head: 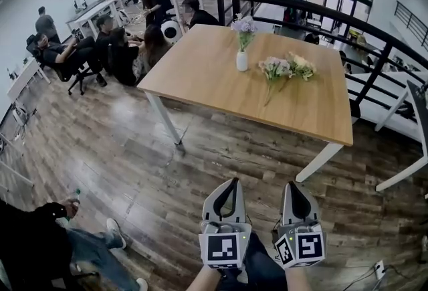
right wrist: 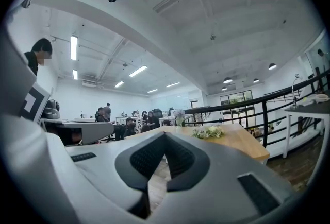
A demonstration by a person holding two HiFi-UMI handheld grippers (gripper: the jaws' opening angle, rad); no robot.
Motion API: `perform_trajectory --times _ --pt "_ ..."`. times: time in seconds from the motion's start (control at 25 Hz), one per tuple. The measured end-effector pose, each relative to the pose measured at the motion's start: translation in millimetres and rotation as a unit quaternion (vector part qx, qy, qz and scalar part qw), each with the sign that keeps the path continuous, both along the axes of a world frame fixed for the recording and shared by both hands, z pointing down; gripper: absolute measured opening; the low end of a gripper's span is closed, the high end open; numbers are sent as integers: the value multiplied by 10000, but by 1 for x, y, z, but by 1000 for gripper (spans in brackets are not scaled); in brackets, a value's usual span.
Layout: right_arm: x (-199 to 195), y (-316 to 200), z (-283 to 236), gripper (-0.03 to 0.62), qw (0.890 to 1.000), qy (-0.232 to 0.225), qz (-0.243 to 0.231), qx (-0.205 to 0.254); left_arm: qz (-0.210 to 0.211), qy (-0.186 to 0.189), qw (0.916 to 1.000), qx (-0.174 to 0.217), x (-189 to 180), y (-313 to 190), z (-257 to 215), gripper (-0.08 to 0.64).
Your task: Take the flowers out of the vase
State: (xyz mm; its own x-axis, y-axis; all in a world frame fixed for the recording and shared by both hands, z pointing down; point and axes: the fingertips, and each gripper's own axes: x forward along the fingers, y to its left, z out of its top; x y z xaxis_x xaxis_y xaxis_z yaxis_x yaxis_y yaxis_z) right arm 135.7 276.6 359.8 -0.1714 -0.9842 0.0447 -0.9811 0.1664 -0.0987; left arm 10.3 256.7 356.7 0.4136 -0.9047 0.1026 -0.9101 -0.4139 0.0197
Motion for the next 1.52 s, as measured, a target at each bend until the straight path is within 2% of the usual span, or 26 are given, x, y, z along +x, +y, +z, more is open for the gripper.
perform_trajectory --times 0.16,0.36,0.6,0.96,1.16,1.36,1.52 --pt "19 -32 1 -9 10000 -50 -67 -21 -40 -39 10000 -40 22 -28 1 33" --pt "35 -68 4 -9 9998 -120 -117 -47 -103 -121 9999 50 35 -61 2 33" --pt "48 -103 7 -9 9995 -204 -232 -67 -168 -136 9998 -53 51 -91 -1 32" --pt "53 -138 6 -9 9990 -283 -330 -46 -262 -213 9994 64 56 -120 -3 34" --pt "56 -155 13 -9 9989 -293 -347 -81 -258 -178 9994 -138 62 -139 6 32" --pt "65 -180 21 -9 9993 -281 -226 -88 -171 -172 9997 -34 67 -170 11 33" --pt "66 -207 20 -9 9996 -232 -96 -118 -81 -124 9998 -121 67 -197 11 34"
